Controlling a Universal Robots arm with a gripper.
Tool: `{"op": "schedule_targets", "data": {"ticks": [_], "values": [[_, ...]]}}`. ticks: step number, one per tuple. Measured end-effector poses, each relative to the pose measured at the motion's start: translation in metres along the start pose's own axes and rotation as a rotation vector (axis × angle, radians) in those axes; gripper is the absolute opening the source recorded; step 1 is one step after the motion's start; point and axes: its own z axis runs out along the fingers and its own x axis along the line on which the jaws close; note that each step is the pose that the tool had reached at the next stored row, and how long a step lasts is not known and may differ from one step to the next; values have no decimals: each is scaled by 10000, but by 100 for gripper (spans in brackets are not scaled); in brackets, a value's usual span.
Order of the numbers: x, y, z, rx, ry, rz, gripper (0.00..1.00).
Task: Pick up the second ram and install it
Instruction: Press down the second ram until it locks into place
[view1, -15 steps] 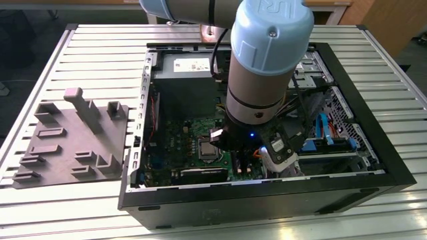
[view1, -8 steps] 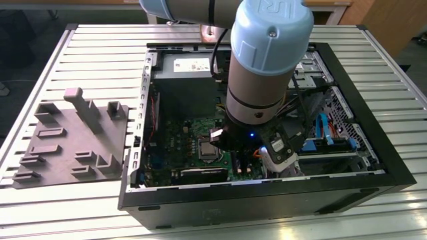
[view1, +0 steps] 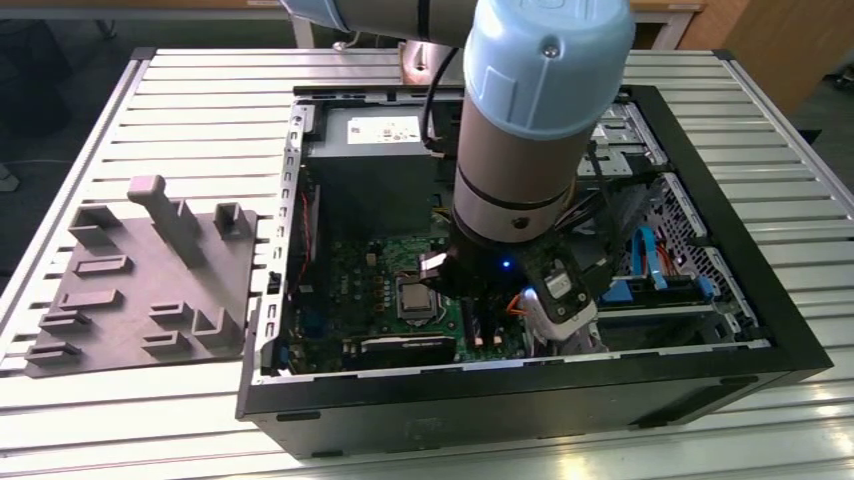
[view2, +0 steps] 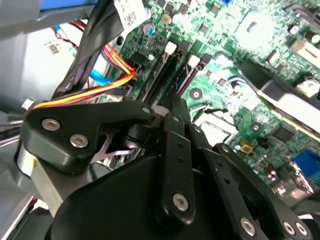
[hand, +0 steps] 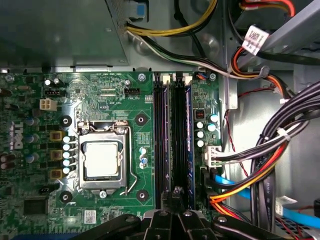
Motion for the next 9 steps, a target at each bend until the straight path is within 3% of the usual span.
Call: {"op": "schedule_targets", "data": {"ticks": [9], "values": [[-6,10,-162,2,0,0,11]]}}
